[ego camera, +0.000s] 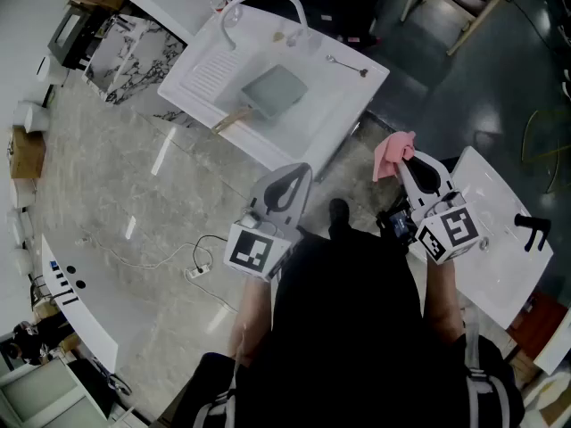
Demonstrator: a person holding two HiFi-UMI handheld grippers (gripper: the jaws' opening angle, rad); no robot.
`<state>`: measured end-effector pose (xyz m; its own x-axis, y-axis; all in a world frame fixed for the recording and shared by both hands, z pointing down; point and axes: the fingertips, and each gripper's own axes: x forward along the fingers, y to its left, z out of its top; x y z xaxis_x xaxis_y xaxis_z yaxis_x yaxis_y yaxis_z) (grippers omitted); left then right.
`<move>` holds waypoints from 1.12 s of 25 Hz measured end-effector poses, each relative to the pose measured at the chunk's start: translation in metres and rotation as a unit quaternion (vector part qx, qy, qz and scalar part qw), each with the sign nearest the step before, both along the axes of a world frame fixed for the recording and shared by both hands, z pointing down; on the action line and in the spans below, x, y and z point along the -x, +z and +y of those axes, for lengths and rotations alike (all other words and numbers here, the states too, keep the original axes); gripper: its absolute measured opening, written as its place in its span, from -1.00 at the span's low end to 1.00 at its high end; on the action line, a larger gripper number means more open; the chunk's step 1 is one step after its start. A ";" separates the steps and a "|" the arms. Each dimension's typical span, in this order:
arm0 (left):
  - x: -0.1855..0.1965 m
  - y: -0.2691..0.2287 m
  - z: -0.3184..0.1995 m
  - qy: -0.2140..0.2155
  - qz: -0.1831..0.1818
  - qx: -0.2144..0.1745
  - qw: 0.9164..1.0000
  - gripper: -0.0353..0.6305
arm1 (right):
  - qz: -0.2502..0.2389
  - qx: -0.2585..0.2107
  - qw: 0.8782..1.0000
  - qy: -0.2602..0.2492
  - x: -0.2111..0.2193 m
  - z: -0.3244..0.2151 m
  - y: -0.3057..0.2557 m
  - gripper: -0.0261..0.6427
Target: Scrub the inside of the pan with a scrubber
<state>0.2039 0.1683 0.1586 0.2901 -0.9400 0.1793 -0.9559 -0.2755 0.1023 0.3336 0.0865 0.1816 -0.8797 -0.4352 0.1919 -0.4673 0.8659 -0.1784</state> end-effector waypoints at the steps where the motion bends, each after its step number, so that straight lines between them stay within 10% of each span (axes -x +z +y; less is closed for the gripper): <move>1: -0.001 -0.001 -0.001 0.002 -0.002 -0.001 1.000 -0.78 | -0.001 0.001 1.000 0.001 -0.001 -0.001 0.000 -0.82; 14: 0.008 0.003 -0.003 0.006 -0.014 0.009 1.000 -0.78 | -0.024 0.014 1.000 -0.008 0.019 -0.003 0.000 -0.82; 28: 0.143 0.054 -0.026 0.070 -0.048 0.063 0.994 -0.78 | 0.015 0.068 0.997 0.024 0.156 -0.015 0.023 -0.82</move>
<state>0.0605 0.1426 0.2124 0.3930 -0.8597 0.3263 -0.9158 -0.3979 0.0546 0.1776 0.0714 0.2045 -0.8518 -0.4439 0.2781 -0.5137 0.8116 -0.2782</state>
